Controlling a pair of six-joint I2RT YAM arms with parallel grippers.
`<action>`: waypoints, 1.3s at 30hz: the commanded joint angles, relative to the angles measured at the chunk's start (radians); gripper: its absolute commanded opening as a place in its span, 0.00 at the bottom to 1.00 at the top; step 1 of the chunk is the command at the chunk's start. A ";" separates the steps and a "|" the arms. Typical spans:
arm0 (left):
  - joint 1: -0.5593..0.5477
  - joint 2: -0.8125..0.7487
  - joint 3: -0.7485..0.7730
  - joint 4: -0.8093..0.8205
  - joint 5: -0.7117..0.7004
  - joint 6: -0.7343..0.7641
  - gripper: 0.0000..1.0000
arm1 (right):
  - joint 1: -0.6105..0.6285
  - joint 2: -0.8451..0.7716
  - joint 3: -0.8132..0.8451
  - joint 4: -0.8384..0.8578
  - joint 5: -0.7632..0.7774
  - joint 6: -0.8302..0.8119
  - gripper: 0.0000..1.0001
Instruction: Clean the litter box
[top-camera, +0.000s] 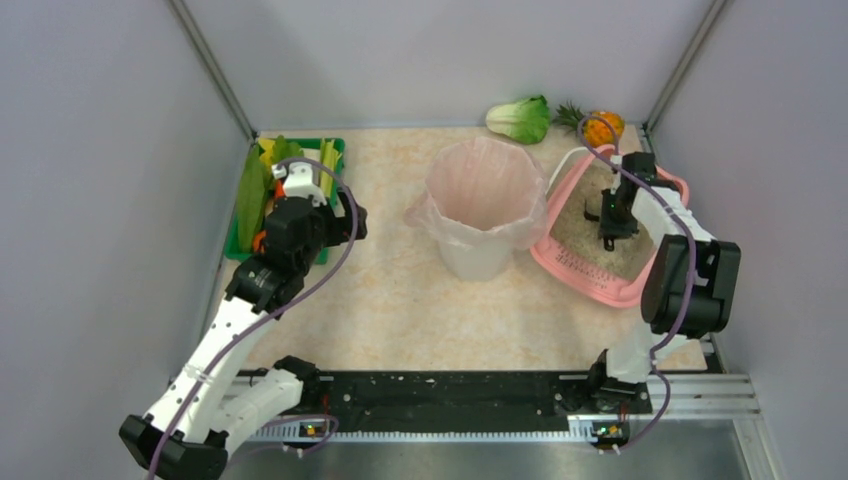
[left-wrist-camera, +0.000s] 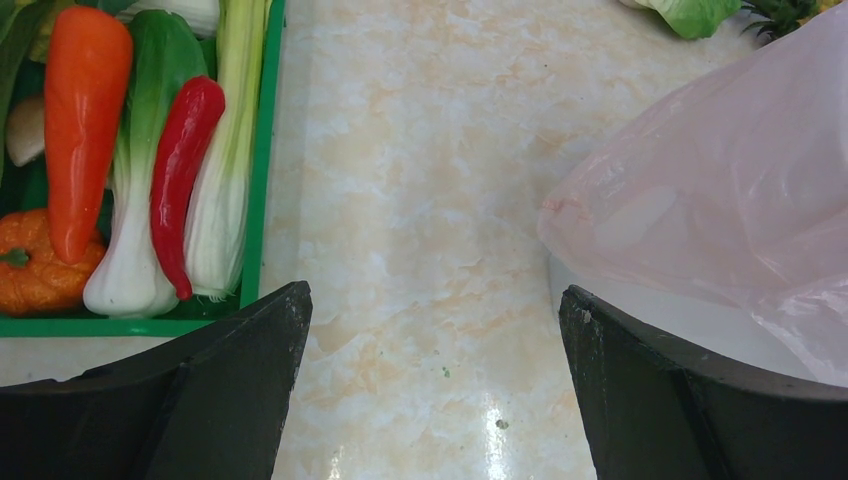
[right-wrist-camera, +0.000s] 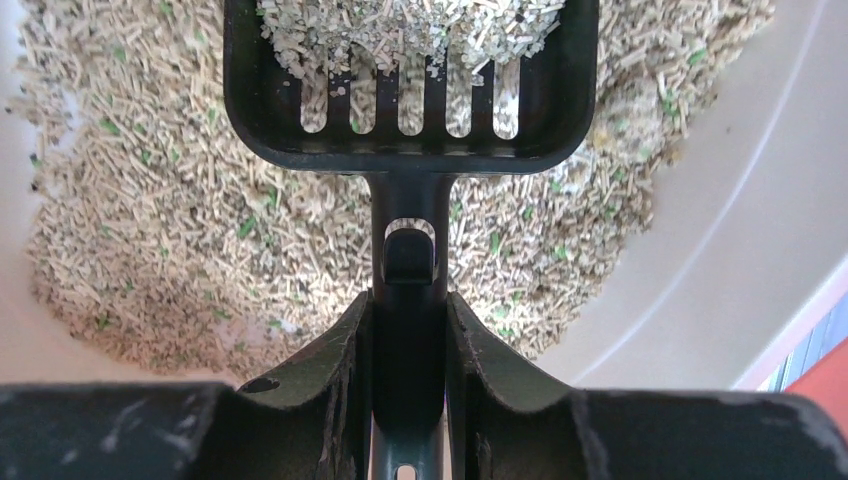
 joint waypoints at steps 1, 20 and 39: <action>0.004 -0.024 0.016 0.014 -0.017 -0.005 0.99 | 0.013 -0.111 -0.053 0.072 -0.014 0.002 0.00; 0.004 -0.056 -0.004 0.012 -0.017 -0.009 0.99 | 0.013 -0.458 -0.405 0.408 0.039 0.013 0.00; 0.004 -0.053 -0.001 0.014 -0.032 0.004 0.99 | 0.014 -0.778 -0.668 0.676 0.112 0.057 0.00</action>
